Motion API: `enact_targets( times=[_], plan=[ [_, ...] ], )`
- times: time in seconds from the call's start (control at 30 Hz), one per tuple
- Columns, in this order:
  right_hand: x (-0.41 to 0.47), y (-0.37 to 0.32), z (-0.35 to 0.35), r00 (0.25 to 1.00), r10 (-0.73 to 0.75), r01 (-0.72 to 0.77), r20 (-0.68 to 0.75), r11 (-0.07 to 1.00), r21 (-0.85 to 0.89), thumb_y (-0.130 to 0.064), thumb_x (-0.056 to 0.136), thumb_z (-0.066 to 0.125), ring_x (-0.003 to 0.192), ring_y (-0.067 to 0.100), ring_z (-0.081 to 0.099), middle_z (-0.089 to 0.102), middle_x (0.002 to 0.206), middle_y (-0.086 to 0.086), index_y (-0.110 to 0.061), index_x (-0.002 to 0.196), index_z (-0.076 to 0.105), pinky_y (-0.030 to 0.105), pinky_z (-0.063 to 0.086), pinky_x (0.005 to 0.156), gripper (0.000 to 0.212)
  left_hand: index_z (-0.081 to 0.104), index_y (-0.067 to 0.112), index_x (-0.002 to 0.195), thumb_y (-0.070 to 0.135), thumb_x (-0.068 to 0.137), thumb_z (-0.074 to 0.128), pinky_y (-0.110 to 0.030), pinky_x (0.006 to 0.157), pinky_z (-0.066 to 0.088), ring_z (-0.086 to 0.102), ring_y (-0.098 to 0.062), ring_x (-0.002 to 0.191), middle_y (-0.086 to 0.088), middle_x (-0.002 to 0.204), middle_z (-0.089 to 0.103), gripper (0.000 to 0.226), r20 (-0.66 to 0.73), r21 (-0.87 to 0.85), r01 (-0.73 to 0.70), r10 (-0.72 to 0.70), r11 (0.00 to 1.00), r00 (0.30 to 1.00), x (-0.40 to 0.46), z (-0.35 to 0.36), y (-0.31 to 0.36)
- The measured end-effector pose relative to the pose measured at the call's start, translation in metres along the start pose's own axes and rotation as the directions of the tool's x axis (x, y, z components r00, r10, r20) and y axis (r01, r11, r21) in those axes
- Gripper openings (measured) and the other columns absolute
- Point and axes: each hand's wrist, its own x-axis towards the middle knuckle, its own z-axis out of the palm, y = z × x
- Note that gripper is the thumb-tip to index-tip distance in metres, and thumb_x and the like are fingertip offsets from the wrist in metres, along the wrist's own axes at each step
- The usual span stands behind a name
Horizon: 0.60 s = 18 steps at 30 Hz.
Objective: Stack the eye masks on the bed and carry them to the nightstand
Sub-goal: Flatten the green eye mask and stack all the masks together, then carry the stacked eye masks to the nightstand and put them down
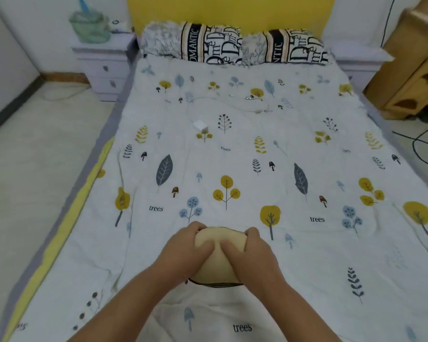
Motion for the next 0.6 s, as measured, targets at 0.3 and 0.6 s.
enact_targets(
  times=[0.3,0.6],
  plan=[
    [-0.070,-0.080,-0.028,0.990,-0.139,0.140,0.021,0.990,-0.020,-0.048,0.082,0.052,0.097,0.028,0.058,0.058,0.101,0.006,-0.012,0.114,0.040,0.035,0.046,0.076,0.049,0.052,0.021,0.110,0.027,0.084,0.050,-0.020,0.064,0.039,0.052,-0.016,0.091,0.002,0.102,0.057,0.027,-0.142,-0.094,-0.006,-0.007,0.996,0.990,-0.084,-0.071,0.032],
    [-0.128,-0.157,-0.005,0.946,-0.304,0.315,0.112,0.943,-0.104,-0.048,0.084,0.051,0.091,0.024,0.054,0.056,0.101,0.004,-0.013,0.120,0.041,0.031,0.039,0.071,0.051,0.052,0.022,0.113,0.028,0.084,0.049,-0.030,0.077,0.044,0.054,-0.019,0.097,0.000,0.107,0.058,0.030,-0.272,-0.170,0.051,-0.097,0.984,0.957,-0.165,-0.144,0.013]
  ],
)
